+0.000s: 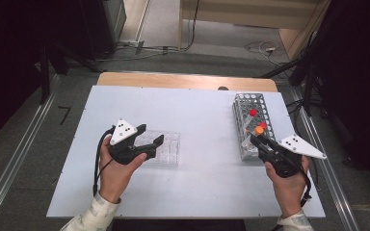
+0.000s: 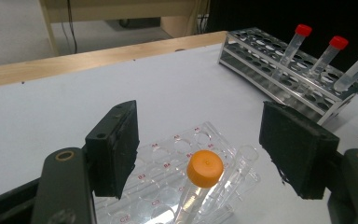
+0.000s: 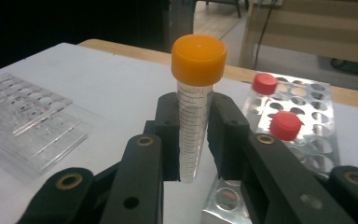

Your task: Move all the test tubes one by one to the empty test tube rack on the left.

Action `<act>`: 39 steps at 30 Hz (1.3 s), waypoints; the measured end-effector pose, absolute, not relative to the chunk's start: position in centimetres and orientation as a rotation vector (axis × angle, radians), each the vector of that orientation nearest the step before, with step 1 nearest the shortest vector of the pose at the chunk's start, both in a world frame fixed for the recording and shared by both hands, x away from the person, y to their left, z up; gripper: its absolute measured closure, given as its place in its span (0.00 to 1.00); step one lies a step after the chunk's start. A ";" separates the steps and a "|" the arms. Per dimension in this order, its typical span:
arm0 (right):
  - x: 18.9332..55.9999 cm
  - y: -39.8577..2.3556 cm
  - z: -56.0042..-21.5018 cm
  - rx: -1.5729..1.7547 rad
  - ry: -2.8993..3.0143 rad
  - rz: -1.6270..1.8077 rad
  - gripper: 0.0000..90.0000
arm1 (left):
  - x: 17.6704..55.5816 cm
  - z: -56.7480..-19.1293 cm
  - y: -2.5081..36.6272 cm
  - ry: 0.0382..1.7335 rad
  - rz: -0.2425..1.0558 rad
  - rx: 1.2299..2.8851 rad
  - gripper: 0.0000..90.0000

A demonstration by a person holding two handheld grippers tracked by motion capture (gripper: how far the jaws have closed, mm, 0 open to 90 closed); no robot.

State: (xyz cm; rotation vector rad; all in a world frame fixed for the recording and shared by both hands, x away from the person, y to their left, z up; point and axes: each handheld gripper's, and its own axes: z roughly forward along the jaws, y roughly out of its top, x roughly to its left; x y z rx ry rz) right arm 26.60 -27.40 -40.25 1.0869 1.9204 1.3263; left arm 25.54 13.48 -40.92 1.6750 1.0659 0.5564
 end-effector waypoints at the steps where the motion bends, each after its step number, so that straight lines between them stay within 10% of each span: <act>1: 26.6 -27.1 -40.3 1.081 1.930 1.330 0.80 | 25.5 -40.9 13.5 1.066 0.556 1.677 0.33; 39: 25.4 -14.5 -43.3 0.791 2.324 1.380 0.80 | 24.5 -40.3 11.8 0.969 0.495 1.708 0.33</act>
